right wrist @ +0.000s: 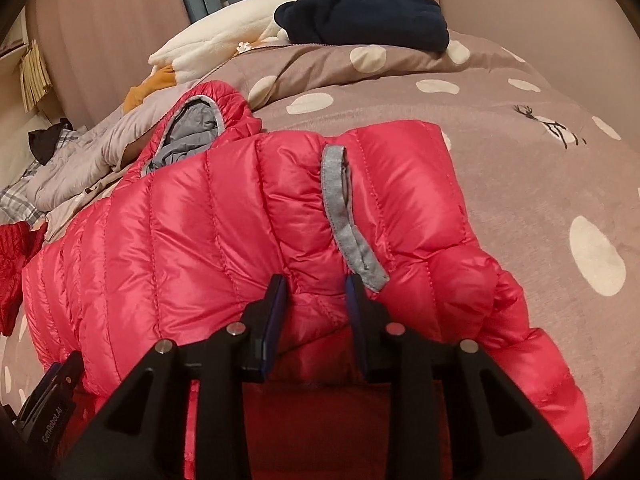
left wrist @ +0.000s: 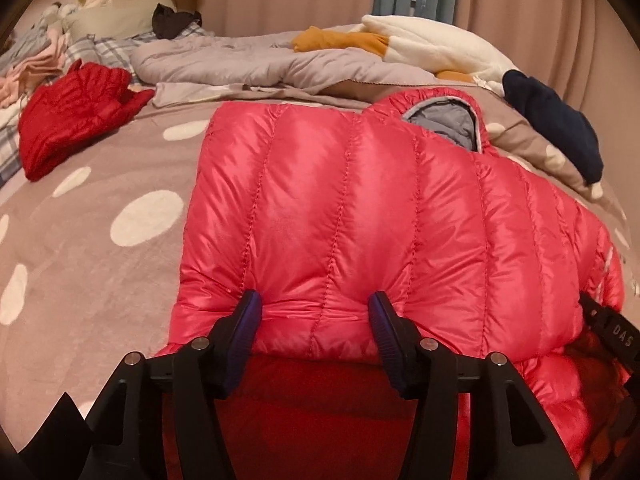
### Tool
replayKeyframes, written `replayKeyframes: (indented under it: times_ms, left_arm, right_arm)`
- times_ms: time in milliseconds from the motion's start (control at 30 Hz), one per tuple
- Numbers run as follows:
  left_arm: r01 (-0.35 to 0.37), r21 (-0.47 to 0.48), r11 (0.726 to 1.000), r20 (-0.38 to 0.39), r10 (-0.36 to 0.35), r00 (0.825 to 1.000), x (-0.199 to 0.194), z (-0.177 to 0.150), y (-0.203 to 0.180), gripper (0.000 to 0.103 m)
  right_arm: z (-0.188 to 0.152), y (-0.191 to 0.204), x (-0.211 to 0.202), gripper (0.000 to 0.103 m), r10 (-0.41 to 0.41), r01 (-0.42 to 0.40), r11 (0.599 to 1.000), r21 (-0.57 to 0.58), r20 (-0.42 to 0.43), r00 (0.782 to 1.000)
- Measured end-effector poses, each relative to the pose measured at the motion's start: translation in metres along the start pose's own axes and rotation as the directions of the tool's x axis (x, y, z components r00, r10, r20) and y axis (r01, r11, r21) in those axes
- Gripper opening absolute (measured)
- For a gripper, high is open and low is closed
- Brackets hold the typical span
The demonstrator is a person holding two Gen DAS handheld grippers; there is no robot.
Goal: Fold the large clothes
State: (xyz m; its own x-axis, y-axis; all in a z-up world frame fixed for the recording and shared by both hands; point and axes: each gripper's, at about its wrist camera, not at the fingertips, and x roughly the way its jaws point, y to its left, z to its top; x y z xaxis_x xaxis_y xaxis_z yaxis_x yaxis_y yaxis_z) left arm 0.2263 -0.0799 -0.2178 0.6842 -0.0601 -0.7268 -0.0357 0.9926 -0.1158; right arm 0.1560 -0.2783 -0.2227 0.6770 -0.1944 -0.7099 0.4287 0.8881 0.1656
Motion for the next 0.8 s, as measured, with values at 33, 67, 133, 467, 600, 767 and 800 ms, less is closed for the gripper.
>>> replayKeyframes:
  times_ms: [33, 67, 133, 467, 600, 767, 800]
  left_arm:
    - [0.006, -0.003, 1.0, 0.0, -0.006, 1.0, 0.0, 0.0, 0.001, 0.056]
    - [0.008, -0.004, 1.0, -0.001, -0.008, 1.0, 0.001, 0.001, 0.001, 0.056]
    - [0.007, -0.003, 1.0, 0.0, -0.007, 1.0, 0.001, 0.001, 0.001, 0.058]
    - [0.028, -0.027, 0.999, 0.005, -0.028, 1.0, -0.005, 0.001, 0.003, 0.063]
    - [0.034, -0.101, 0.994, 0.03, -0.031, 0.999, -0.021, 0.001, 0.014, 0.064]
    - [0.007, -0.287, 0.958, 0.094, 0.021, 0.995, -0.055, 0.003, 0.041, 0.065]
    - [0.018, -0.32, 0.947, 0.108, 0.017, 0.994, -0.06, 0.003, 0.049, 0.069]
  right_arm:
    - [0.0, 0.0, 0.0, 0.03, -0.003, 0.003, 1.0, -0.001, 0.0, 1.0]
    - [0.0, 0.001, 0.0, 0.031, -0.005, 0.005, 1.0, -0.006, 0.002, 1.0]
    - [-0.001, 0.005, 0.0, 0.031, -0.017, 0.017, 1.0, -0.018, 0.004, 1.0]
    - [-0.001, 0.005, -0.003, 0.037, 0.023, -0.023, 1.0, 0.003, 0.007, 1.0]
    - [0.0, 0.002, -0.002, 0.044, 0.059, -0.059, 0.998, 0.01, 0.012, 0.998]
    - [-0.001, 0.004, -0.003, 0.056, 0.089, -0.089, 0.996, -0.004, 0.022, 0.996]
    - [-0.002, 0.004, -0.002, 0.057, 0.104, -0.103, 0.995, -0.005, 0.026, 0.994]
